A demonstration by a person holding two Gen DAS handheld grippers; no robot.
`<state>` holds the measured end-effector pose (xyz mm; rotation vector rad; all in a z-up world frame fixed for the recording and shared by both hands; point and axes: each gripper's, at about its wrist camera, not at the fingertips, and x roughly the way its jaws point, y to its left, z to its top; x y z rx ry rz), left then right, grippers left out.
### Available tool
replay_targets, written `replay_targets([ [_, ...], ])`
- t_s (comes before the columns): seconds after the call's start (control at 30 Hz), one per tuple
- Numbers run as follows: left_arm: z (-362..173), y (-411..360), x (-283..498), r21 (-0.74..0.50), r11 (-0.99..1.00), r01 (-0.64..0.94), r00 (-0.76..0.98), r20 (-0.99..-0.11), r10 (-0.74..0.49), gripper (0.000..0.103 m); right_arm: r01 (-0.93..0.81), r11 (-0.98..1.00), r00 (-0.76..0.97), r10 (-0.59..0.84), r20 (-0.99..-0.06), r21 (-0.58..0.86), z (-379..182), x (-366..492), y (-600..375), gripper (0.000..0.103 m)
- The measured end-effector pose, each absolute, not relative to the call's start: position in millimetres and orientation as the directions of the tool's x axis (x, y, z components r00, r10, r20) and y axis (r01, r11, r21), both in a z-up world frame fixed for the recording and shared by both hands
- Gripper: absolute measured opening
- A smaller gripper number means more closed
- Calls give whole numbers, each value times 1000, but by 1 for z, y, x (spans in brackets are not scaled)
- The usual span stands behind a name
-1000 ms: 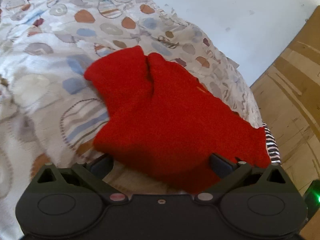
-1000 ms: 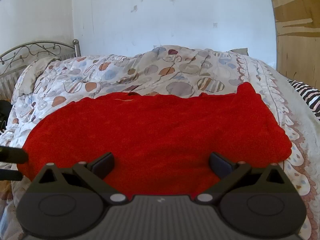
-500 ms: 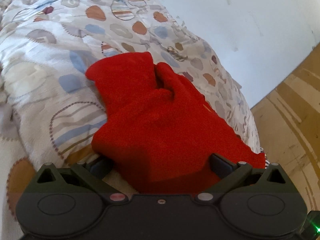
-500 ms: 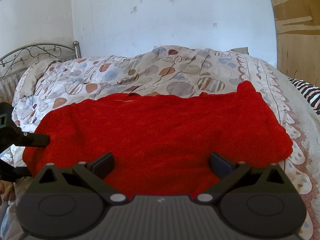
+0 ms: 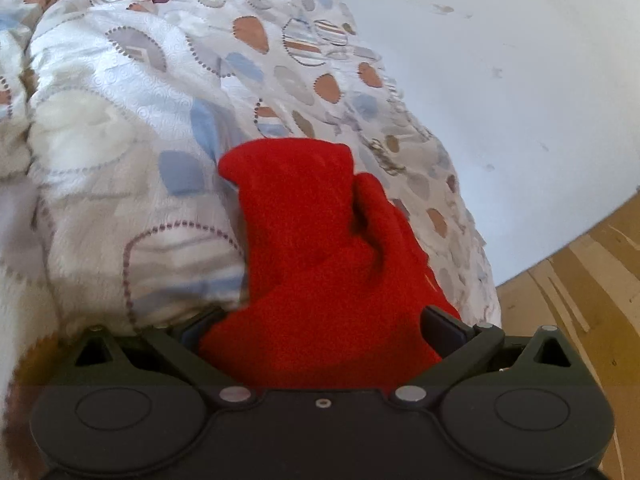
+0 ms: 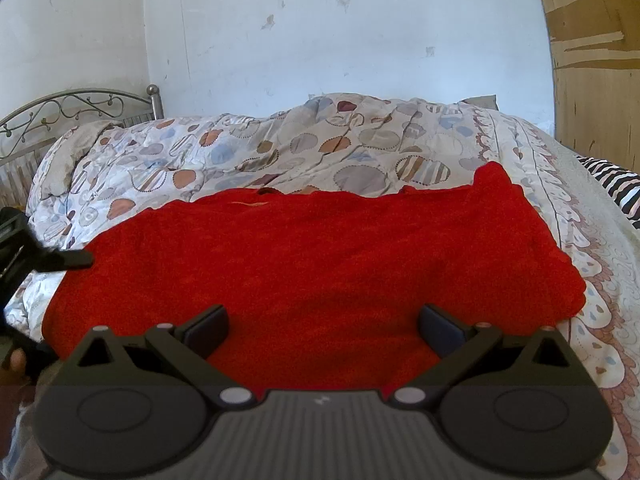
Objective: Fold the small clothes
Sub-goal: 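Grasp the folded sweater edge with the left gripper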
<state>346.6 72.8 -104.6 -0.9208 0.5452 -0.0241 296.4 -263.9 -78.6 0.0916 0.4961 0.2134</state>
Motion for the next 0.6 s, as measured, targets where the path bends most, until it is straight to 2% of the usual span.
replay_targets([
  [0.23, -101, 60, 351, -679, 700, -222, 851, -486, -201, 99, -180, 974, 858, 224, -462, 138, -79, 296, -264, 103],
  [0.33, -101, 61, 349, -666, 707, -236, 848, -496, -184, 93, -179, 974, 859, 223, -461, 137, -79, 296, -264, 103],
  [0.4, -98, 64, 348, -665, 700, -260, 844, -509, -170, 84, -179, 974, 859, 223, -461, 138, -79, 296, -264, 103],
  [0.5, -89, 60, 346, -614, 752, -240, 846, -512, -148, 76, -179, 974, 860, 224, -460, 139, -79, 296, -264, 103],
  [0.6, -82, 55, 354, -551, 807, -215, 850, -512, -123, 77, -178, 974, 861, 223, -457, 140, -78, 296, -263, 103],
])
